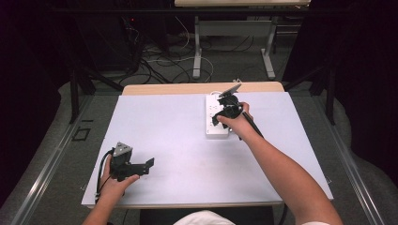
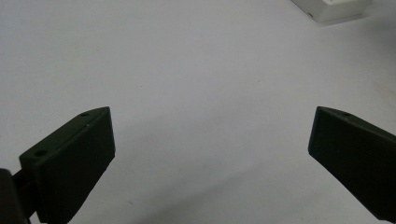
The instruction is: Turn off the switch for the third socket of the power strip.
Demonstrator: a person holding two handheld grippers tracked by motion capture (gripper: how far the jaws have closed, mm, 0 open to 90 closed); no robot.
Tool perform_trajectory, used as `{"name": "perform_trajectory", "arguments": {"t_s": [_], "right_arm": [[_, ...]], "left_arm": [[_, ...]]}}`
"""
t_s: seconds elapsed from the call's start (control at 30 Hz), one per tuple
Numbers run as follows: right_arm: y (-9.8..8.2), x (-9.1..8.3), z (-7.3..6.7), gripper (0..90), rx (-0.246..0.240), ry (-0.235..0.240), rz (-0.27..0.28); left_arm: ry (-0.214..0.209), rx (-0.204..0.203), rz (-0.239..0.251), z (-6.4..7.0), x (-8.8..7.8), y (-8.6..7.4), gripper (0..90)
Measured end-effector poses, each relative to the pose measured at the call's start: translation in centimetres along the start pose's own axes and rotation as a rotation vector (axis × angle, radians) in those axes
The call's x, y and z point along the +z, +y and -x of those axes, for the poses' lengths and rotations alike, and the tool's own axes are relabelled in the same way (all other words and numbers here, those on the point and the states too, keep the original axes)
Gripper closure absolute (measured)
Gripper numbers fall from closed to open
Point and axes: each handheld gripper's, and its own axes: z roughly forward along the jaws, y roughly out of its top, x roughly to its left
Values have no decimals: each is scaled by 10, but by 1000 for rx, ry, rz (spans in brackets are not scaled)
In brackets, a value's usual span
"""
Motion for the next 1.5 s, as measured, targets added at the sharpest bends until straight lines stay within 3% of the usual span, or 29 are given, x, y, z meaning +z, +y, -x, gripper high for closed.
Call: {"name": "perform_trajectory", "arguments": {"t_s": [0.23,0.4,0.43,0.57,0.83,0.97,1.07,1.3,1.5], "right_arm": [[-4,-4,-4,160,-56,-16,3],[-8,-8,-6,141,-74,-12,1],[-9,-7,-7,127,-70,-2,24],[-11,-13,-9,70,-90,-21,-9],[-17,-19,-9,3,-101,19,21],[-22,-22,-10,0,-125,16,2],[-26,-23,-10,0,-139,25,32],[-35,-32,-10,0,-157,23,29],[-44,-40,-6,0,-202,14,56]], "left_arm": [[0,-1,-3,0,0,0,6],[2,4,-7,-1,-1,0,6],[6,5,1,-1,0,0,6],[9,-2,5,0,-1,-1,6],[3,3,-6,0,-1,0,6],[3,4,-7,0,-1,0,6],[8,2,4,1,-1,-1,6],[8,3,2,1,-1,-1,6],[8,1,4,1,-1,-1,6]]}}
